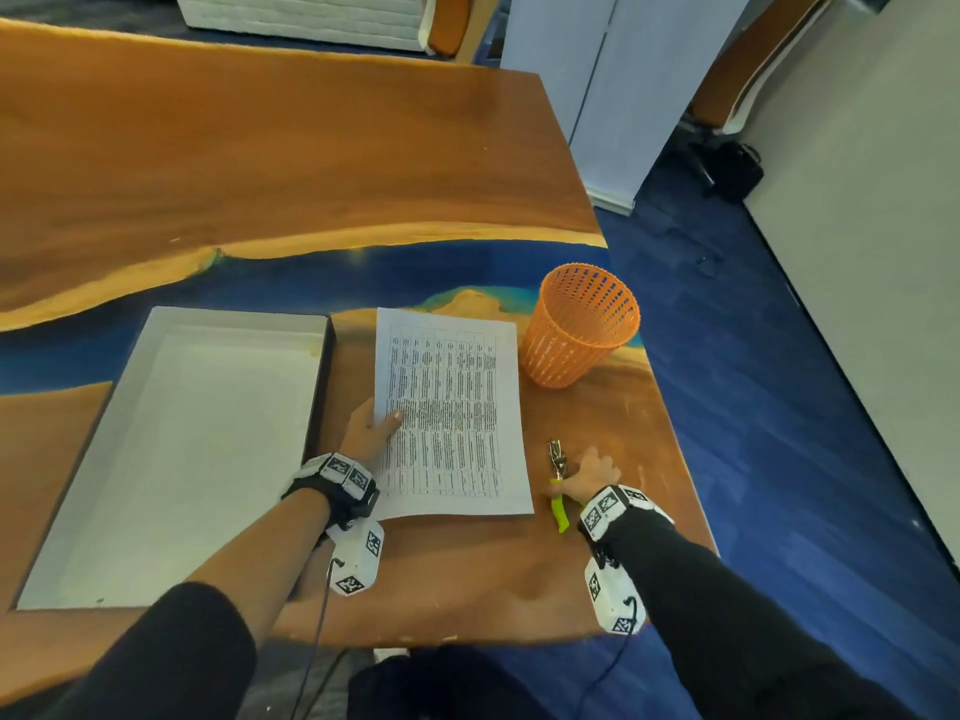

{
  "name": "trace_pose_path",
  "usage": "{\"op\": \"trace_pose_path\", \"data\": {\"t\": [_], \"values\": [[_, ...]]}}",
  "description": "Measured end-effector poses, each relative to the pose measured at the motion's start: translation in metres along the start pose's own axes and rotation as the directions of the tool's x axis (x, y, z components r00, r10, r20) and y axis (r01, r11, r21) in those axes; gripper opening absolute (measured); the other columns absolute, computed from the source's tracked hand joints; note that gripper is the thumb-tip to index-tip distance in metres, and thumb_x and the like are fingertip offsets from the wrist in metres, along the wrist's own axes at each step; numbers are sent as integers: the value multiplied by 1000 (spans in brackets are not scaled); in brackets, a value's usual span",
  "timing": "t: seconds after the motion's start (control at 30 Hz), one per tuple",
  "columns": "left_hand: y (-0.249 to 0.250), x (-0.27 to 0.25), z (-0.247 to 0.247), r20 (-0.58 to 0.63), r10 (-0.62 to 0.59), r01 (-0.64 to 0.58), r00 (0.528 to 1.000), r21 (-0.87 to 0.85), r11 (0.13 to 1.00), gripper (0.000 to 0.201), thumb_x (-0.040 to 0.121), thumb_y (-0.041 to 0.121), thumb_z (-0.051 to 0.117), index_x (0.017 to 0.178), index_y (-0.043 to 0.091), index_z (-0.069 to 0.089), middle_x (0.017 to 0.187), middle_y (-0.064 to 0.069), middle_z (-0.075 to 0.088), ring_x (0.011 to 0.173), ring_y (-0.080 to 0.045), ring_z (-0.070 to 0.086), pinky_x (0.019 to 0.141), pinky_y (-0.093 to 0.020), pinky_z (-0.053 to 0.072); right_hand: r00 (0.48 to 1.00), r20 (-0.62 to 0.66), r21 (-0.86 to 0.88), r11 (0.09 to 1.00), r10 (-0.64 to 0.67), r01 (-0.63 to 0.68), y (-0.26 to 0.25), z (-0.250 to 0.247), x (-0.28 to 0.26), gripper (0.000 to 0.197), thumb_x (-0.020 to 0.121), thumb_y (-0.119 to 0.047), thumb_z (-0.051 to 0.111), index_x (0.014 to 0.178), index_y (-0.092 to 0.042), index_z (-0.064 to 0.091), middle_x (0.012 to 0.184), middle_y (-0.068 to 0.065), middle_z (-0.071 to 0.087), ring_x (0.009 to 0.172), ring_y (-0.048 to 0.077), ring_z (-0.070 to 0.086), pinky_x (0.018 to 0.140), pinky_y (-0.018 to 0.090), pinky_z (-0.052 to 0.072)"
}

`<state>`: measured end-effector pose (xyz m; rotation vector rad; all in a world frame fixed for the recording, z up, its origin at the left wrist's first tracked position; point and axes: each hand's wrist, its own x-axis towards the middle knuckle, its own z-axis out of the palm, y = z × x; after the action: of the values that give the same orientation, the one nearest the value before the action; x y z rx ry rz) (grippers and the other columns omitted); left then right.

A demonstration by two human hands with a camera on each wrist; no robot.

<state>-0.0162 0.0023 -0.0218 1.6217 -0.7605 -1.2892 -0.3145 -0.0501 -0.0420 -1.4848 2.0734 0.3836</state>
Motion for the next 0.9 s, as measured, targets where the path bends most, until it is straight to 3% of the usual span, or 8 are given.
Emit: {"op": "trace_pose_path", "data": {"t": [0.17,0.3,0.4,0.53,0.67,0.77,0.83,0.9], "values": [[-3,-7,5,14,-19,19,1000,5,1000,35,96,9,51,130,4,50,117,-12,63,100,-25,62,87,-35,50,1000,-27,26,1000,11,-10,1,9,-9,95,64,-40,83,135,-6,31,135,17,42,125,35,41,104,40,35],[-4,-10,2,12,-20,20,1000,26,999,35,96,10,52,130,4,51,120,-16,64,103,-30,64,89,-43,53,1000,-18,18,1000,-3,3,0,11,-15,85,72,-37,76,136,-8,29,134,17,40,122,37,40,98,40,38],[-4,-10,0,6,-14,14,1000,17,1000,36,96,11,51,132,5,49,120,-15,64,99,-27,65,77,-31,54,1000,5,44,999,4,-4,-2,13,-20,78,75,-38,71,136,-13,29,133,17,36,120,39,39,93,43,41],[1,-9,-5,-21,20,-19,1000,10,1000,36,96,9,50,132,4,48,118,-10,62,87,-12,65,66,-17,54,1000,-23,126,992,-2,5,-13,16,-29,65,82,-40,62,132,-9,33,133,17,31,114,42,43,91,42,42],[13,0,-19,-100,67,-68,993,-5,998,36,96,8,50,132,3,49,128,-18,59,109,-29,61,88,-38,51,998,23,391,920,-50,37,-36,12,-34,54,90,-35,49,132,-4,35,134,20,36,116,41,46,97,41,39],[26,10,-35,-208,106,-106,972,11,994,37,95,9,52,132,2,50,128,-19,59,115,-32,59,97,-46,49,989,30,596,797,-143,97,-55,9,-42,34,92,-27,44,116,-3,41,120,20,51,98,31,50,81,34,40],[33,17,-46,-264,137,-133,955,33,991,38,95,10,53,132,0,50,128,-20,59,116,-34,58,99,-50,47,973,22,653,740,-230,160,-68,6,-52,20,93,-25,43,104,-8,42,105,16,53,86,26,48,63,30,37],[42,23,-58,-305,170,-159,937,61,985,38,95,11,53,131,-2,50,129,-21,58,117,-36,57,99,-50,47,940,6,673,696,-342,249,-83,5,-61,16,91,-26,48,99,-12,45,94,9,56,80,23,52,55,25,37]]}}
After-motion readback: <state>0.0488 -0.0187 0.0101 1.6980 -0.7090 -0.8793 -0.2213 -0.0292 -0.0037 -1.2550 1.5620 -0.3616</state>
